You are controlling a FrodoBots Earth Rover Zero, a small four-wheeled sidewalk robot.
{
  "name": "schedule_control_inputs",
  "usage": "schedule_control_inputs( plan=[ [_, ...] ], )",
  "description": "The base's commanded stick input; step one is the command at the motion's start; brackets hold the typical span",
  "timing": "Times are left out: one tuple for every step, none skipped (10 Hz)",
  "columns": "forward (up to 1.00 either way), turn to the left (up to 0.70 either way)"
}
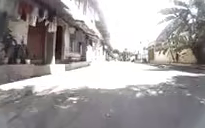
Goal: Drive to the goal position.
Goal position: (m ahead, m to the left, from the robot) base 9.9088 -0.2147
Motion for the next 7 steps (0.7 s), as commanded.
schedule_control_inputs(
  plan=[
    [0.85, -0.34],
    [0.85, -0.03],
    [0.85, 0.00],
    [0.85, 0.00],
    [0.85, 0.00],
    [0.85, 0.00],
    [0.85, 0.00]
  ],
)
